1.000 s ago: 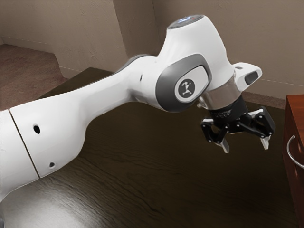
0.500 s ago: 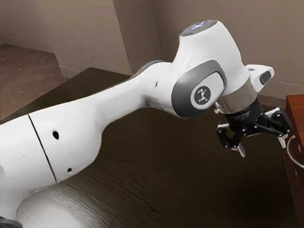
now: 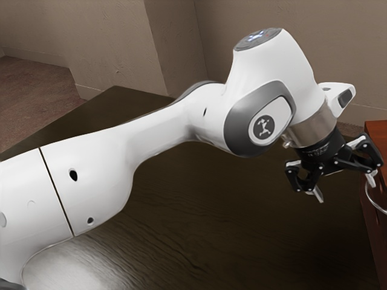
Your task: Pull the drawer handle with one arm to open the drawer
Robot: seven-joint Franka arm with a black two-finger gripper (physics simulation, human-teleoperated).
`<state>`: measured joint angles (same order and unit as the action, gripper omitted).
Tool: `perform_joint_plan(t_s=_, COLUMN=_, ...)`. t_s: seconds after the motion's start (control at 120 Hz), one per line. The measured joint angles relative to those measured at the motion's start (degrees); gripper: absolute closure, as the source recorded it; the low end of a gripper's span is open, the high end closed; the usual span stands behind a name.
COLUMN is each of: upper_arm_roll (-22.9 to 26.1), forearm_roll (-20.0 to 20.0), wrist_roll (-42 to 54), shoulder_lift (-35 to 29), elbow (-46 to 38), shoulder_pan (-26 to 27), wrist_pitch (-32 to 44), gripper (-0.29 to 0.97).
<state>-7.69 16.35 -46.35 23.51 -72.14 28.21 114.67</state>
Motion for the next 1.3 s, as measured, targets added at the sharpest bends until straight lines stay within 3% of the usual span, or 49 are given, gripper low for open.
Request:
perform_joint_plan(t_s=0.933, upper_arm_roll=0.5, forearm_roll=-0.1, wrist_roll=-2.1, shoulder_lift=-1.5, elbow=-3.8, shoulder_pan=0.8, wrist_pitch=4.4, gripper=0.28)
perform_joint_plan(t_s=1.3, upper_arm_roll=0.5, forearm_roll=-0.2, wrist_roll=-2.5, shoulder_lift=-1.3, elbow=-5.0, shoulder_pan=0.7, wrist_pitch=5.1, gripper=0.33)
